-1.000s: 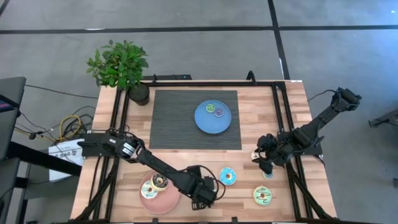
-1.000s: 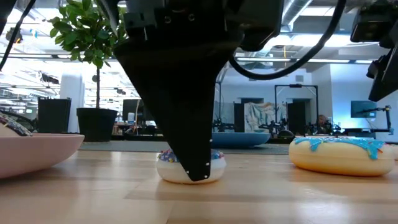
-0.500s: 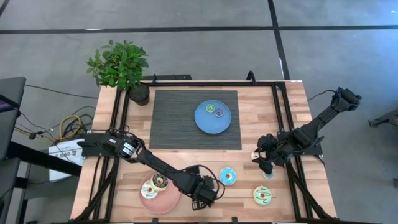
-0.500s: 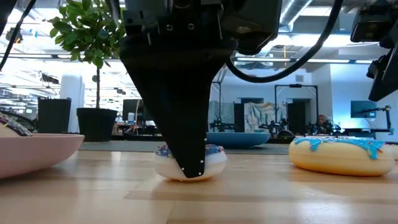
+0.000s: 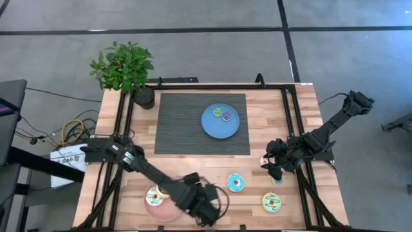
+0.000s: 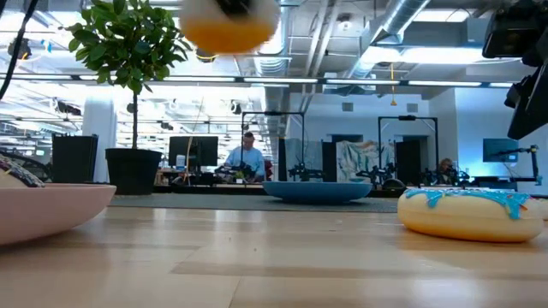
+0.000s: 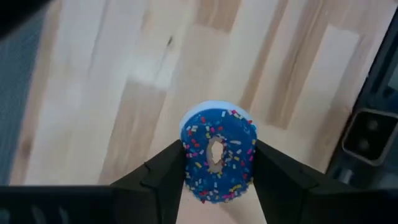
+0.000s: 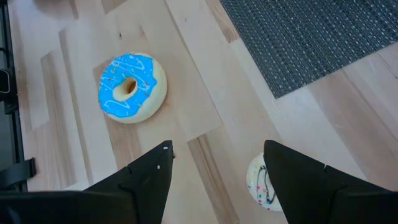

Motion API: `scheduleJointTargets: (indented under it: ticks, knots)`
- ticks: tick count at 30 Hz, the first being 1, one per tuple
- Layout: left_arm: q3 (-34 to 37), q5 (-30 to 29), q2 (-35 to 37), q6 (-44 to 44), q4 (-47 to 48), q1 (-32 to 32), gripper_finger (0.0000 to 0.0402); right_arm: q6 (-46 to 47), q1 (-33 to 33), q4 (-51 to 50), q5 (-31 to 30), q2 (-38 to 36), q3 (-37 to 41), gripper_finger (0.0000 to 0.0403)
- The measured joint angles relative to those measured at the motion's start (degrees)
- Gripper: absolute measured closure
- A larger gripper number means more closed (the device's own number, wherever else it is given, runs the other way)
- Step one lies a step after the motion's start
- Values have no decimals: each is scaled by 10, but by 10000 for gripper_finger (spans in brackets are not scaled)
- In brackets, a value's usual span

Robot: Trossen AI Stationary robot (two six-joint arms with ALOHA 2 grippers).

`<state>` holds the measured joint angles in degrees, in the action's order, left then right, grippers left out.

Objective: Pick & Place donuts
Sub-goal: Put the small purple donut on the blue plate

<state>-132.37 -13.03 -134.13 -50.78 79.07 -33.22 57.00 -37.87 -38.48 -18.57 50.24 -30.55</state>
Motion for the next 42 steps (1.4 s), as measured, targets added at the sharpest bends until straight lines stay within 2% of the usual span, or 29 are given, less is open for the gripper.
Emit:
scheduleJointTargets:
  ticks: [5,8,12,16,21,24,27,35,42]
  knots:
    - [-13,-3,0,-145,100,-62,237,0,0,5,0,0,0,159]
    - [-1,-4,1,-227,106,-94,237,0,0,6,0,0,0,159]
    - [0,-47,0,-319,98,-121,237,0,0,6,-21,0,0,159]
    - [0,-72,0,-369,81,-131,237,0,5,8,-26,0,0,159]
    - [0,-122,0,-382,43,-121,237,0,12,17,-26,0,0,159]
    - [0,-174,0,-365,37,-89,237,0,19,26,-26,0,0,159]
    - [0,-181,0,-307,26,-45,237,0,26,41,-26,0,0,159]
    - [0,-87,0,-3,-88,111,237,0,39,59,-26,0,0,159]
    - [0,-10,0,188,-94,245,237,20,39,64,-26,0,0,159]
